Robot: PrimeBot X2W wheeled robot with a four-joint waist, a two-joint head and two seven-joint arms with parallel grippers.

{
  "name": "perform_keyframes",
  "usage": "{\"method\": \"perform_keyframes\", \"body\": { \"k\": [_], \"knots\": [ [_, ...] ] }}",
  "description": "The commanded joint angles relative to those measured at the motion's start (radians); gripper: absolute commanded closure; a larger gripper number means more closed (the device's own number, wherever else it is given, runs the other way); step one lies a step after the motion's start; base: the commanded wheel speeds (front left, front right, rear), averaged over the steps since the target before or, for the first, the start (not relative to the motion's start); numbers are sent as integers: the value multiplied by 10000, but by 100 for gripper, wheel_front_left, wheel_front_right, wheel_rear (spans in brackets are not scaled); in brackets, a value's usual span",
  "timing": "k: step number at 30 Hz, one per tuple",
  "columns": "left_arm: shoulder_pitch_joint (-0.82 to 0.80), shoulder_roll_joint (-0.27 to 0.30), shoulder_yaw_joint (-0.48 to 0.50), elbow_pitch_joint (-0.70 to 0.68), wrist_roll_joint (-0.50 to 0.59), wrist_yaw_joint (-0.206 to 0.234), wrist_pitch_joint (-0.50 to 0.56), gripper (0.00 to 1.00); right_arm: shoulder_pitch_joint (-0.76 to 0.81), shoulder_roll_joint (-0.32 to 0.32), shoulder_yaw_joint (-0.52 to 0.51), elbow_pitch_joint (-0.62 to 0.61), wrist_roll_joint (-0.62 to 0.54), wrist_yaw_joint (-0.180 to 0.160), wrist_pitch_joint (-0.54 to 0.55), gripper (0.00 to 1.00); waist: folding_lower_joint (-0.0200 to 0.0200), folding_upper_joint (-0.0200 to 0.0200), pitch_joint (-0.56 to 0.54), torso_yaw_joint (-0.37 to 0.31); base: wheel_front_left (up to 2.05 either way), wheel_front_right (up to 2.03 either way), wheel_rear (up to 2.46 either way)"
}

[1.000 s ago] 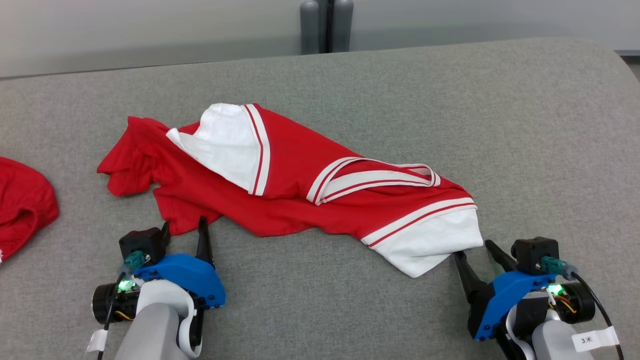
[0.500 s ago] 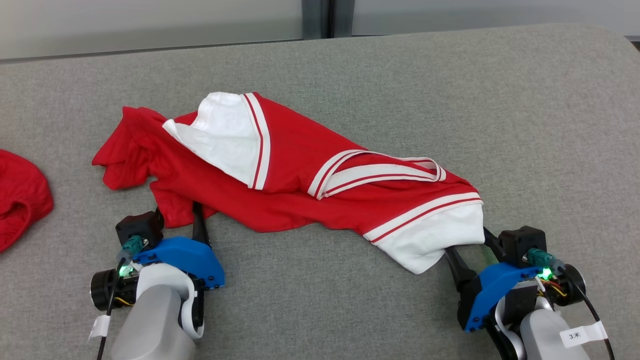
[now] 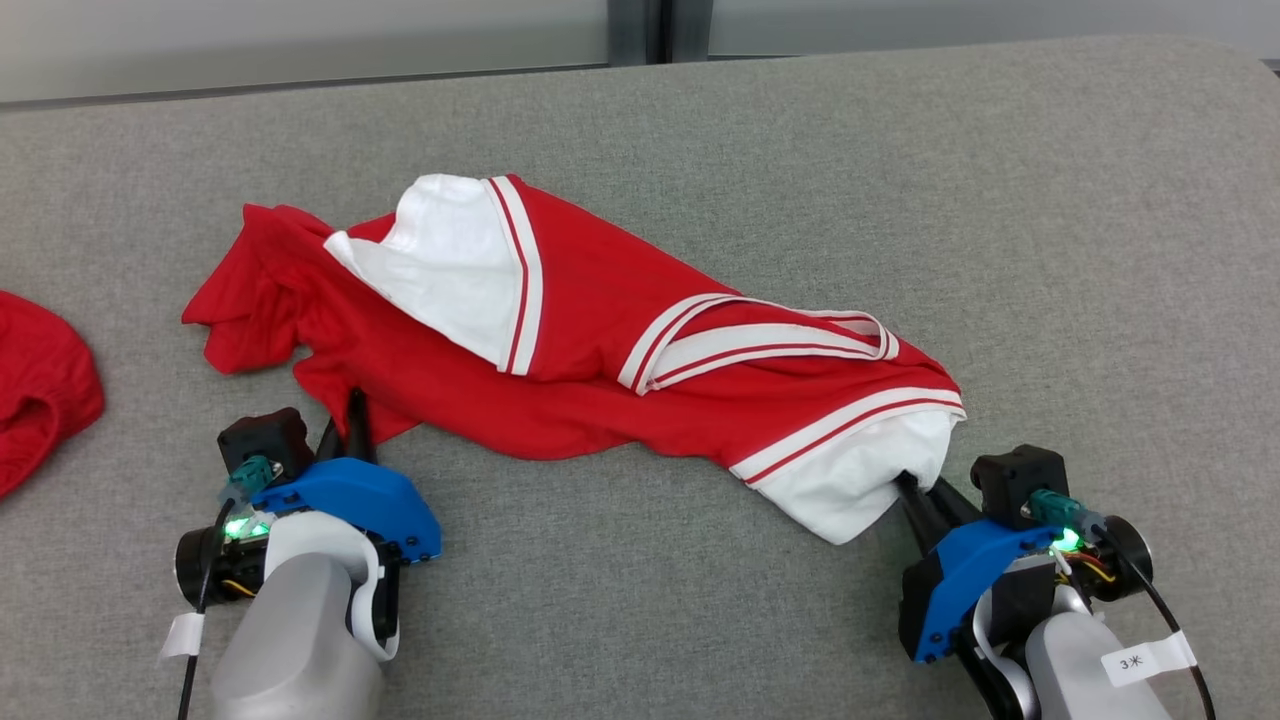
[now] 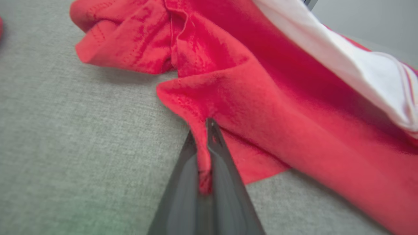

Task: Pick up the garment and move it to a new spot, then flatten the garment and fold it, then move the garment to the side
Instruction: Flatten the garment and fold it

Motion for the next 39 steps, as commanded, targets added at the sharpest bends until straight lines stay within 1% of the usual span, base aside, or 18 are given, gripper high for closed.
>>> {"method": "perform_keyframes", "body": {
  "k": [1, 5, 8, 10, 14, 18, 20, 23, 25, 27, 29, 31, 33, 34, 35, 36, 37, 39],
  "knots": [
    [305, -47, -86, 433, -125, -106, 110, 100, 123, -41, -20, -107, 134, 1, 50, 100, 1, 0, -52, 3, 0, 0, 0],
    [389, -49, 1, 332, -298, -424, -187, 100, 464, -32, -138, -637, 450, 1, 248, 100, 1, 0, -271, 11, 0, 0, 0],
    [490, -48, 203, -111, -521, -652, -423, 100, 748, -35, -270, -1385, 698, 1, 431, 100, 1, 0, -462, -28, 0, 0, 0],
    [677, -32, 312, -561, -633, -811, -532, 100, 929, -35, -415, -1921, 787, 1, 528, 100, 1, 0, -626, -39, 0, 0, 0],
    [1358, -33, 661, -2047, -1118, -1228, -591, 100, 1238, -32, -616, -3106, 1502, 1, 708, 100, 1, 0, -980, -80, 0, 0, 0],
    [2242, -60, 758, -4636, -2265, -1535, -429, 100, 1541, -37, -947, -4453, 2288, 1, 937, 100, 1, 0, -1350, -60, 0, 0, 0],
    [2737, -63, 589, -6354, -2882, -1568, 22, 100, 1670, -34, -1180, -5141, 2568, 1, 1120, 100, 1, 0, -1518, -37, 0, 0, 0],
    [3472, 41, 494, -9180, -3816, -1600, 992, 100, 1849, -31, -1597, -6115, 2900, 1, 1390, 100, 1, 0, -1749, -1, 0, 0, 0],
    [3794, 165, 475, -10921, -4343, -1558, 1682, 100, 1882, -31, -1817, -6681, 3180, 3, 1603, 100, 1, 0, -1856, 2, 0, 0, 0],
    [3985, 263, 453, -12402, -4801, -1360, 2356, 100, 1877, -31, -2005, -7190, 3400, 3, 1797, 100, 1, 0, -1912, -8, 0, 0, 0],
    [4009, 306, 386, -13520, -5343, -1141, 3039, 100, 1777, -31, -2148, -7616, 3558, 1, 2013, 100, 1, 0, -1920, -32, 0, 0, 0],
    [3746, 443, 371, -14225, -5804, -886, 3685, 100, 1486, -31, -2299, -7888, 3811, 3, 2257, 100, 1, 0, -1852, -74, 0, 0, 0],
    [3303, 665, 477, -14467, -5960, -621, 4200, 100, 1026, -31, -2356, -8074, 3883, 3, 2552, 100, 1, 0, -1665, -154, 0, 0, 0],
    [3303, 665, 477, -14467, -5960, -621, 4200, 100, 1026, -31, -2356, -8074, 3883, 3, 2552, 100, 1, 0, -1665, -154, 0, 0, 0],
    [3079, 926, 500, -14344, -5813, -505, 4490, 100, 734, -43, -2380, -8043, 3766, 3, 2751, 100, 1, 0, -1534, -217, 0, 0, 0],
    [2409, 1019, 495, -14001, -5928, -263, 4928, 100, -30, -98, -2263, -7812, 3562, 3, 3223, 100, 1, 0, -1135, -347, 0, 0, 0],
    [2409, 1019, 495, -14001, -5928, -263, 4928, 100, -30, -98, -2263, -7812, 3562, 3, 3223, 100, 1, 0, -1135, -347, 0, 0, 0],
    [1524, 1288, 571, -13480, -5862, -113, 5245, 100, -1034, -135, -2158, -7389, 3503, 1, 3638, 100, 1, 0, -660, -465, 0, 0, 0]
  ]
}}
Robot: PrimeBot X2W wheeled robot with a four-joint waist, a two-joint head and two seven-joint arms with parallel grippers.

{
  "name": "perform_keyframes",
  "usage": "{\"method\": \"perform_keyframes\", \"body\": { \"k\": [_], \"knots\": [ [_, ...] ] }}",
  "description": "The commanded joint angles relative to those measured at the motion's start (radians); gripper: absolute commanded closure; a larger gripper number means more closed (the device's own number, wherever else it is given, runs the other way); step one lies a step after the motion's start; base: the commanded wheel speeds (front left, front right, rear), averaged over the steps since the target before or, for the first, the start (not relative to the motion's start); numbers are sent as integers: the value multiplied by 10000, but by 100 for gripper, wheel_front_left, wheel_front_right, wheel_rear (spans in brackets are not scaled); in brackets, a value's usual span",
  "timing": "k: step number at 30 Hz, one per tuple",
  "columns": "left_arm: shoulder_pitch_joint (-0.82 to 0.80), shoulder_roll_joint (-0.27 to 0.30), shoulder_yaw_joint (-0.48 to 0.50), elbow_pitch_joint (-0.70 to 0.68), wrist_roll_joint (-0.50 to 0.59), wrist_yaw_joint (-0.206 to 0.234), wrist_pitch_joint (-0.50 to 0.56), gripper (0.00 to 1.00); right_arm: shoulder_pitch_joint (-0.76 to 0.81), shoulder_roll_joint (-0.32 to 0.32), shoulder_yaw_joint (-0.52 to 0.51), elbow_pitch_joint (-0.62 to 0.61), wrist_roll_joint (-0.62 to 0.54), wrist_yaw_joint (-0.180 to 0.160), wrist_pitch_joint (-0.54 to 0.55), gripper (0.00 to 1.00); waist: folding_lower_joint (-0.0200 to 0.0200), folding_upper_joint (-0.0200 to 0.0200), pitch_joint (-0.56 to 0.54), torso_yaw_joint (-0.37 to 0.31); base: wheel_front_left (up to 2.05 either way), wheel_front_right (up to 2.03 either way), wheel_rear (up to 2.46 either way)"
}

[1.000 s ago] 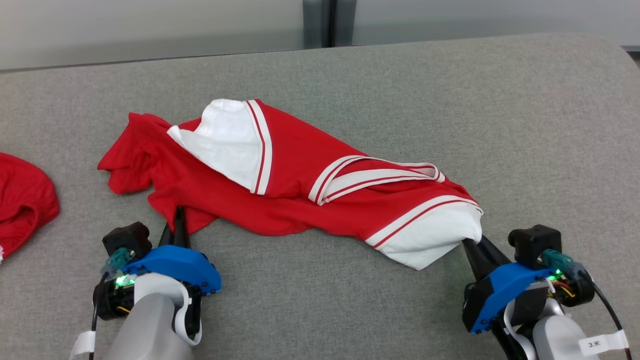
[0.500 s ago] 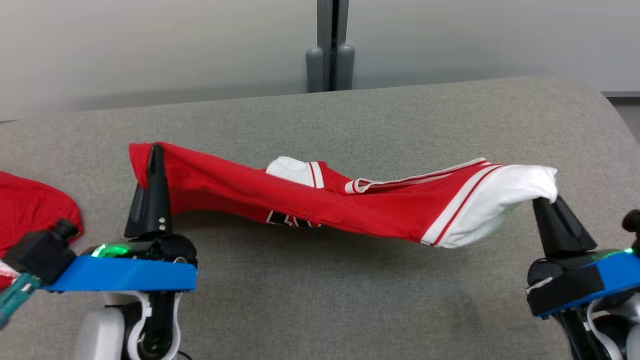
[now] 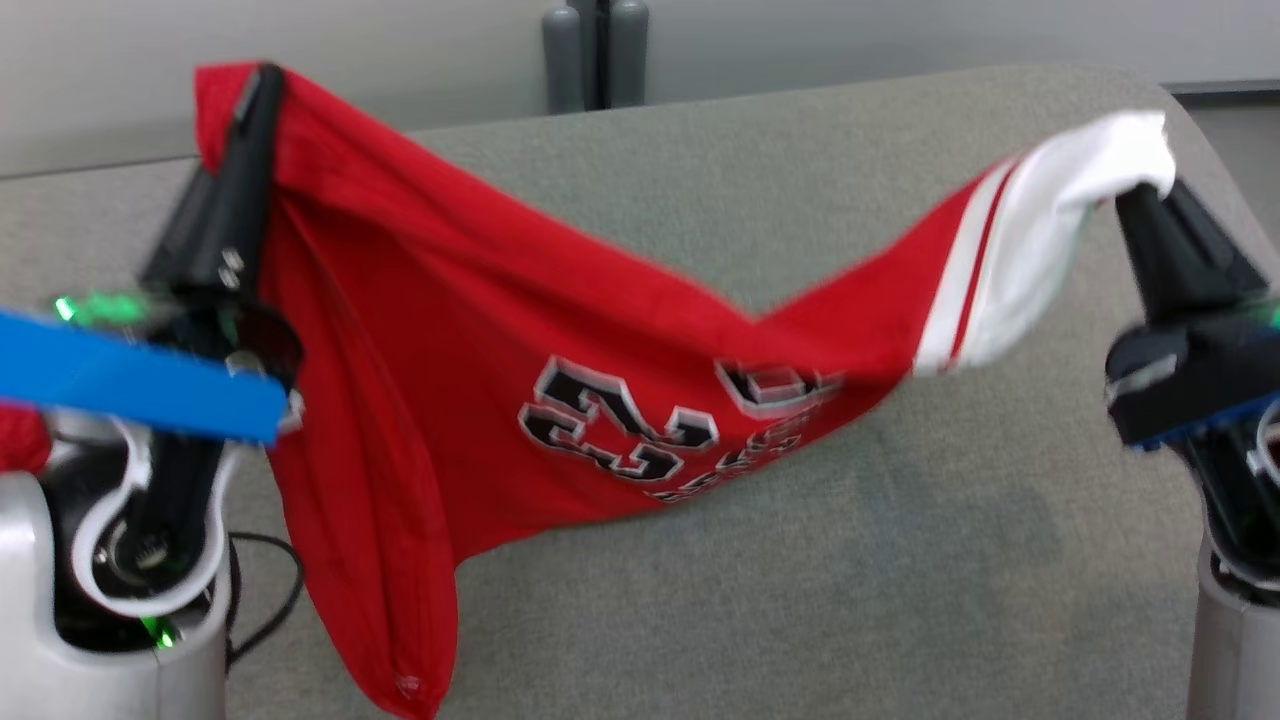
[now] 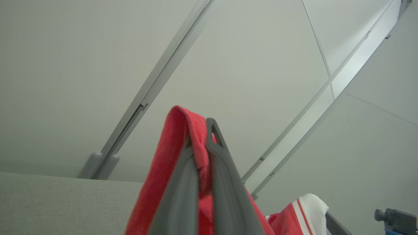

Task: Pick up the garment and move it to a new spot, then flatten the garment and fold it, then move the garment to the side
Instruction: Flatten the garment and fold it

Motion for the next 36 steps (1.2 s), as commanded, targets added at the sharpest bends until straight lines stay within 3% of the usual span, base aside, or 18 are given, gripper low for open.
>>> {"method": "perform_keyframes", "body": {
  "k": [1, 4, 7, 12, 18, 21, 25, 32, 34, 36],
  "knots": [
    [-768, 222, 143, 389, 179, 47, 68, 100, -797, -55, -4, 373, -35, 1, 106, 100, -1, -1, 429, 67, 0, 0, 0],
    [-2485, 402, 286, 1574, 497, 126, -5, 100, -2718, -20, 185, 1640, -23, 3, 266, 100, -1, -1, 1307, -106, 0, 0, 0],
    [-4320, 648, 337, 2707, 1018, -148, -487, 100, -4699, -4, 149, 3116, 247, 3, -182, 100, -1, -1, 2051, -249, 0, 0, 0],
    [-6941, 883, -68, 4330, 2238, -787, -1763, 100, -7732, 30, 131, 5147, -526, 3, -2393, 100, -1, -1, 2814, -345, 0, 0, 0],
    [-8601, 595, -313, 5662, 2643, -1228, -3439, 100, -9623, 32, 326, 6580, -1161, 3, -4913, 100, -1, -1, 2953, -361, 0, 0, 0],
    [-8440, 648, -395, 6268, 2589, -1358, -4040, 100, -9632, -40, 470, 7059, -1193, 3, -5392, 100, -1, -1, 3029, -373, 0, 0, 0],
    [-7383, 767, -531, 7099, 2352, -1449, -4746, 100, -8487, -393, 887, 7763, -917, 3, -5279, 100, -1, -1, 3054, -385, 0, 0, 0],
    [-3988, 964, -1022, 8128, 1528, -1501, -5395, 100, -5102, -1127, 2042, 8559, 282, 3, -4202, 100, -1, -1, 2602, -371, 0, 0, 0],
    [-2861, 1027, -1292, 8018, 1121, -1503, -5473, 100, -4075, -1390, 2063, 8614, 147, 1, -4016, 100, -1, -1, 2306, -357, 0, 0, 0],
    [-1788, 1161, -1246, 7914, 791, -1503, -5581, 100, -3103, -1212, 1865, 8435, 260, 1, -3847, 100, -1, -1, 2031, -296, 0, 0, 0]
  ]
}}
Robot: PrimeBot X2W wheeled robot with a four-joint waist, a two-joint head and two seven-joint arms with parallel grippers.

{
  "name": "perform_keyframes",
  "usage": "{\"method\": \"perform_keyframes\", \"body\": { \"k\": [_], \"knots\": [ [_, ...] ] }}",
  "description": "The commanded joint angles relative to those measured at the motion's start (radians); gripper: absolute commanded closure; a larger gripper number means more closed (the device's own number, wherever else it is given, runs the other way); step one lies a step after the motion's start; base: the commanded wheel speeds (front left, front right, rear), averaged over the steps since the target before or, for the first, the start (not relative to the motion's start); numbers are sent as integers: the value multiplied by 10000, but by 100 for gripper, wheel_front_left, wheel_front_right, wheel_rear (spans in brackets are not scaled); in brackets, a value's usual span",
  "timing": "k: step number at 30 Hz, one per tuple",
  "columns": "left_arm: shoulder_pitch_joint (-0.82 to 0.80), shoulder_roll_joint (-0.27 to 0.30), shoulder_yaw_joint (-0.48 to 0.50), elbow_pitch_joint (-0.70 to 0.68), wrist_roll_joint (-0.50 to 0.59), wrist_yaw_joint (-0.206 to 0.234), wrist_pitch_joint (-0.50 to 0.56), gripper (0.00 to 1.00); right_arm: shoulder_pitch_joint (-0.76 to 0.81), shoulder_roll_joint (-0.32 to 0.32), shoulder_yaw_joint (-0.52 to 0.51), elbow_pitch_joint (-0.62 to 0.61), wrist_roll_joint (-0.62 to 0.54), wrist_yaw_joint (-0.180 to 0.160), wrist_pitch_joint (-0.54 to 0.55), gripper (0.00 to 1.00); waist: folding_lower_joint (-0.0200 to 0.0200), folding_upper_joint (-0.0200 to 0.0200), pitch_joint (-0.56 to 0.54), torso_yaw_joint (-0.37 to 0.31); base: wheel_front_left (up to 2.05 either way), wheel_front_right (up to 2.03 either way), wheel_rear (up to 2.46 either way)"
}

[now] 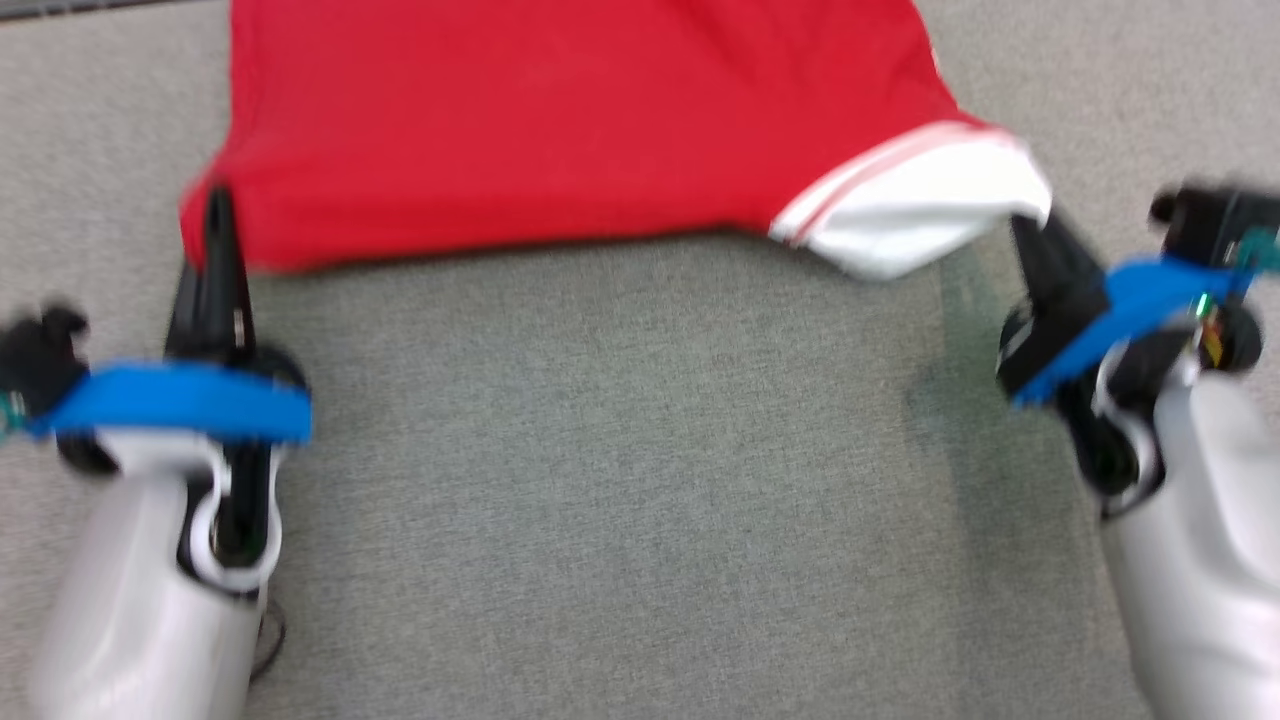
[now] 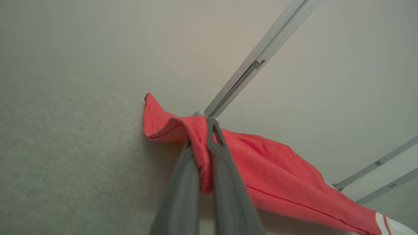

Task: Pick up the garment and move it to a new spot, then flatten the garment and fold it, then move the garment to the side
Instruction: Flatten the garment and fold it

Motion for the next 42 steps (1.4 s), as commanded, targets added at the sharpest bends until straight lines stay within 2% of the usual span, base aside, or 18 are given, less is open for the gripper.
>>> {"method": "perform_keyframes", "body": {
  "k": [1, 7, 12, 19, 27, 29, 34, 42],
  "knots": [
    [722, 229, 130, -105, -73, -76, -151, 100, 771, 154, -181, -237, 34, 1, 163, 100, 1, -2, -310, -43, 0, 0, 0],
    [2959, 112, -69, -463, -228, -8, -101, 100, 3454, 807, -1249, -1827, -162, 0, 1299, 100, 1, -2, -1080, 257, 0, 0, 0],
    [4064, 151, -103, -1095, -405, 400, 204, 100, 5023, 1174, -2042, -3416, -643, -2, 2613, 100, 1, -2, -1577, 491, 0, 0, 0],
    [5616, 381, -357, -2146, -382, 926, 848, 100, 6172, 1326, -2581, -5093, -1724, -2, 4620, 100, 1, -2, -2135, 805, 0, 0, 0],
    [6902, 513, -919, -3024, -339, 1642, 1832, 100, 7472, 1325, -3022, -6420, -1959, 0, 6633, 100, 1, -2, -2553, 950, 0, 0, 0],
    [7062, 494, -900, -3321, -377, 1801, 1898, 100, 7625, 1327, -3098, -6708, -1959, 0, 6850, 100, 1, -2, -2584, 953, 0, 0, 0],
    [6723, 529, -922, -3760, -267, 1874, 1899, 100, 7545, 1332, -2930, -6737, -1731, 0, 6808, 100, 1, -2, -2670, 942, 0, 0, 0],
    [5692, 358, -972, -3709, -356, 2184, 2431, 100, 6590, 1337, -2443, -6566, -2399, 1, 6537, 100, 1, -2, -2589, 901, 0, 0, 0]
  ]
}}
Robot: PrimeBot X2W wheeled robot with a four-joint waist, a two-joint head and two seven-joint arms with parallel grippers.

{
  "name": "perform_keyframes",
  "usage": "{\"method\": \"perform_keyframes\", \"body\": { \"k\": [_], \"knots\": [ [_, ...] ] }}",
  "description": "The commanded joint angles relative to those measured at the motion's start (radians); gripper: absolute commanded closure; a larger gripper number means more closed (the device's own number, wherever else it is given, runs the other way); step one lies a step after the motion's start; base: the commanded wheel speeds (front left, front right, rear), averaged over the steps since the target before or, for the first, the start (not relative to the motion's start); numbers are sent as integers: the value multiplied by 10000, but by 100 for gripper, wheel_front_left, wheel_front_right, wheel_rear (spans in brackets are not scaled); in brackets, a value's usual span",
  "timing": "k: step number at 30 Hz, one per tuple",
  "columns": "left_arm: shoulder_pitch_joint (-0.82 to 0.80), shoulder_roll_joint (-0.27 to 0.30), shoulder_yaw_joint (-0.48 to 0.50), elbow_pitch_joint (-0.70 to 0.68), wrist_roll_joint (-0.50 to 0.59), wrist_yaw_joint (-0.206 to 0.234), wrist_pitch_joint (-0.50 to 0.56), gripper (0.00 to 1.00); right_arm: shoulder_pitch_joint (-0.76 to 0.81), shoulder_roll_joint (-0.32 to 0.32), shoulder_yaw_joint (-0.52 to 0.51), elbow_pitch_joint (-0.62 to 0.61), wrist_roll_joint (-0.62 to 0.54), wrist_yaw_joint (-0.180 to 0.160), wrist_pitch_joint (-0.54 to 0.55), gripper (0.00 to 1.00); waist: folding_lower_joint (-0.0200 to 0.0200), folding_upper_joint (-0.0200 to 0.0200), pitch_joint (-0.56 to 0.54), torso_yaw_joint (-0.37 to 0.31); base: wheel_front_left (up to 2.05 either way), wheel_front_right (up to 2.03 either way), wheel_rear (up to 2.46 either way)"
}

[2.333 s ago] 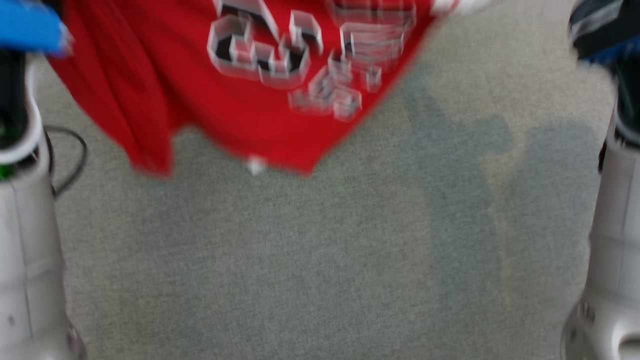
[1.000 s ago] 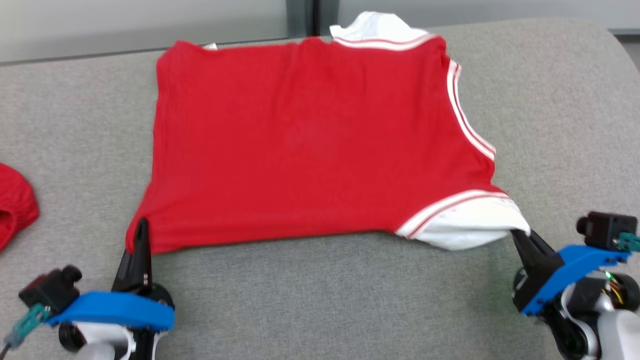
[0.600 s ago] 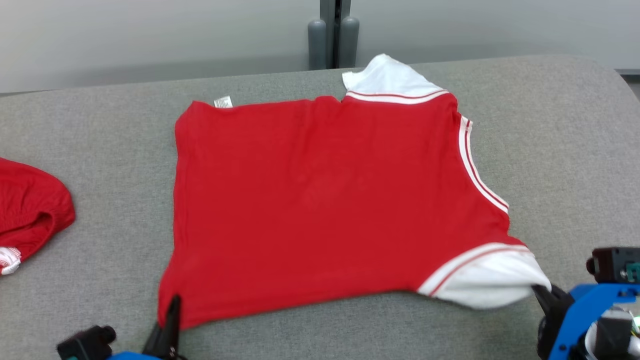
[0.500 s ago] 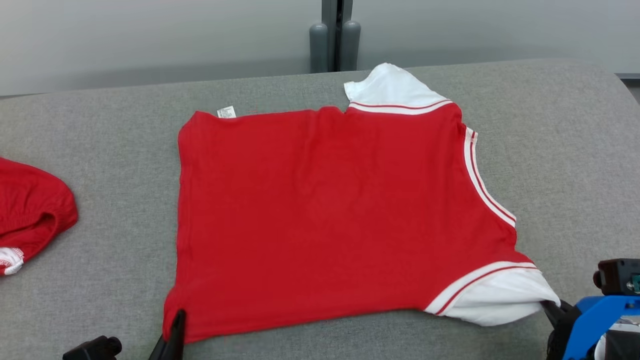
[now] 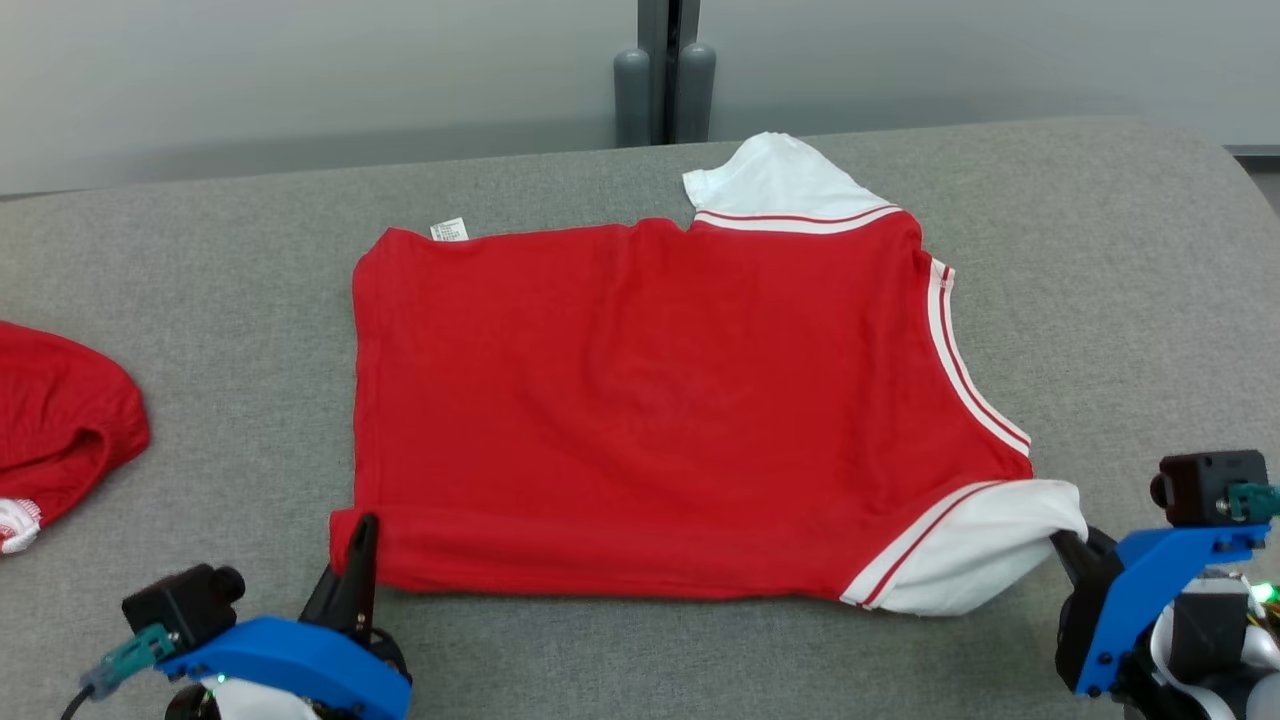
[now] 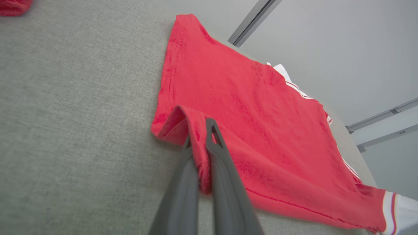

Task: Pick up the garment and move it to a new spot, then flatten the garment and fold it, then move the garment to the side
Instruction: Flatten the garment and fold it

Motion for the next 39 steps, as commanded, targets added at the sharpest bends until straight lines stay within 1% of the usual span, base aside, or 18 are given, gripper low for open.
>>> {"method": "perform_keyframes", "body": {
  "k": [1, 3, 8, 12, 22, 27, 28, 29, 30, 34, 39],
  "knots": [
    [-580, -61, 27, 62, -33, 135, 179, 100, -432, -35, 72, 113, -140, 1, -11, 100, 1, 1, 142, 34, 0, 0, 0],
    [-759, -94, 14, 122, -38, 185, 272, 100, -600, -33, 108, 168, -169, 1, 24, 100, 1, 1, 219, 52, 0, 0, 0],
    [-1866, -233, -134, 651, 2, 549, 858, 100, -1658, -33, 180, 590, -261, 1, 63, 100, 1, 1, 655, 117, 0, 0, 0],
    [-2589, -426, -147, 1141, 50, 760, 1003, 100, -2511, -33, 151, 944, -336, 1, -198, 100, 1, 1, 961, 139, 0, 0, 0],
    [-3422, -785, -133, 2092, -39, 834, 909, 100, -3754, -29, -207, 2136, -32, 1, -1191, 100, 1, 1, 1355, 374, 0, 0, 0],
    [-3670, -852, -208, 2431, -3, 759, 884, 100, -4191, -34, -248, 2683, 18, 1, -1545, 100, 1, 1, 1466, 546, 0, 0, 0],
    [-3718, -870, -228, 2483, -7, 711, 881, 87, -4269, -34, -241, 2774, 3, 1, -1616, 100, 1, 1, 1486, 583, 0, 0, 0],
    [-3780, -900, -277, 2495, -43, 598, 923, 52, -4345, -31, -218, 2840, 81, 3, -1752, 67, 1, 1, 1503, 614, 0, 0, 0],
    [-3815, -982, -232, 2531, -133, 554, 879, 0, -4458, -34, -238, 2907, 279, 1, -1953, 0, 1, 1, 1518, 648, 0, 0, 0],
    [-3953, -1059, -139, 2677, 37, 434, 321, 0, -4739, -34, -259, 3197, 636, 3, -2787, 0, 1, 1, 1524, 738, 0, 0, 0],
    [-4050, -1075, 132, 2883, 268, 466, -578, 0, -4973, -35, -148, 3479, 723, 1, -3934, 0, 1, 1, 1399, 753, 0, 0, 0]
  ]
}}
